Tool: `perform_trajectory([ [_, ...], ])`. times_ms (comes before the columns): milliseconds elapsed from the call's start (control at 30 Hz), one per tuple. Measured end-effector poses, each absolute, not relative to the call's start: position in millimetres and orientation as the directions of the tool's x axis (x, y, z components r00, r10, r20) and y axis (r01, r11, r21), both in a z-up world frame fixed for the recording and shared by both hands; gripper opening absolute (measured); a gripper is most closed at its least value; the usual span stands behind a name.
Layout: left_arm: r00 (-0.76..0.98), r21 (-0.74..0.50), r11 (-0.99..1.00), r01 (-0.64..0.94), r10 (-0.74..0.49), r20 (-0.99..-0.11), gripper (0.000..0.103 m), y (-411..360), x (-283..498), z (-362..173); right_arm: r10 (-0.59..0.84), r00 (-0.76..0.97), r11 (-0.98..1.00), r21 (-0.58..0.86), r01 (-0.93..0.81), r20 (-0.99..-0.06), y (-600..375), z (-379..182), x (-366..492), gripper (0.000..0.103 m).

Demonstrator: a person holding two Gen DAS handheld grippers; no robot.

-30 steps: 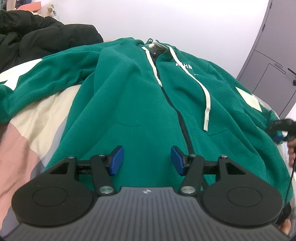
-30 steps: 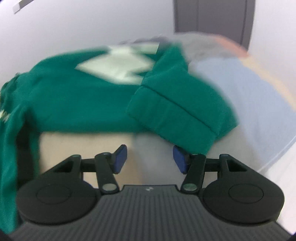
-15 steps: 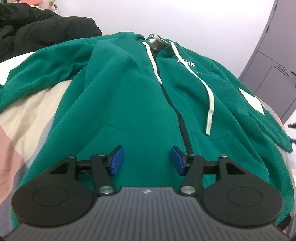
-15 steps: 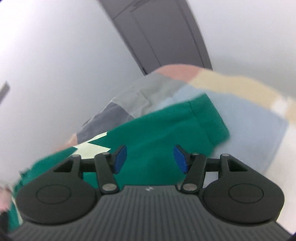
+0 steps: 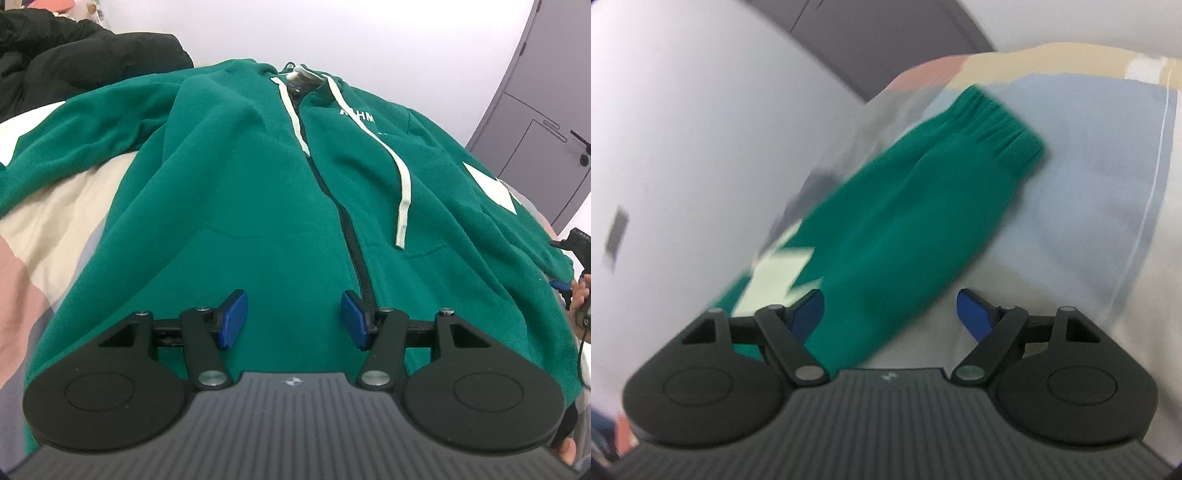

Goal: Fold large clothes
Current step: 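Grasp the sleeve cuff with the right gripper and lift it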

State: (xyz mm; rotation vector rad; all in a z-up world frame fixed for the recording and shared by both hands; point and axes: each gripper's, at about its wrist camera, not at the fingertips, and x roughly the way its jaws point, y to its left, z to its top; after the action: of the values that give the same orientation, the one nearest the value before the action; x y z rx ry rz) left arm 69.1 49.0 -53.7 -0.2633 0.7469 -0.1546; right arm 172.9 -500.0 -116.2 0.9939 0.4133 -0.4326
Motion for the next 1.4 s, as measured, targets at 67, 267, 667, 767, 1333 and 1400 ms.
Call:
perform_trajectory([
  [67, 0.723, -0.285, 0.957, 0.048, -0.23, -0.651, 0.066, 48.0, 69.9, -55.4, -0.187, 0.85, 0.434, 0.735, 0.521, -0.493, -516.7, -126.9, 175.9, 0.079],
  [267, 0.735, -0.258, 0.965, 0.039, -0.202, -0.647, 0.068, 41.7, 72.4, -56.9, -0.248, 0.881, 0.471, 0.745, 0.473, -0.403, -550.1, -132.5, 202.3, 0.056],
  [667, 0.733, -0.222, 0.975, 0.002, -0.152, -0.663, 0.075, 23.8, 93.7, -55.5, -0.266, 0.898, 0.637, 0.636, 0.436, -0.35, -625.6, -105.8, 266.6, 0.008],
  [767, 0.734, -0.219, 0.976, -0.02, -0.135, -0.666, 0.075, 22.1, 98.2, -54.0, -0.271, 0.904, 0.677, 0.602, 0.424, -0.331, -643.6, -92.7, 288.0, 0.008],
  [1333, 0.722, -0.307, 0.947, -0.096, -0.146, -0.676, 0.075, 63.1, 104.6, -45.6, -0.236, 0.944, 0.941, 0.187, 0.281, -0.231, -550.7, 54.3, 331.0, 0.009],
  [1400, 0.724, -0.323, 0.94, -0.113, -0.145, -0.675, 0.075, 71.4, 101.1, -43.3, -0.205, 0.959, 0.96, 0.152, 0.237, -0.197, -520.2, 86.2, 325.5, 0.009],
])
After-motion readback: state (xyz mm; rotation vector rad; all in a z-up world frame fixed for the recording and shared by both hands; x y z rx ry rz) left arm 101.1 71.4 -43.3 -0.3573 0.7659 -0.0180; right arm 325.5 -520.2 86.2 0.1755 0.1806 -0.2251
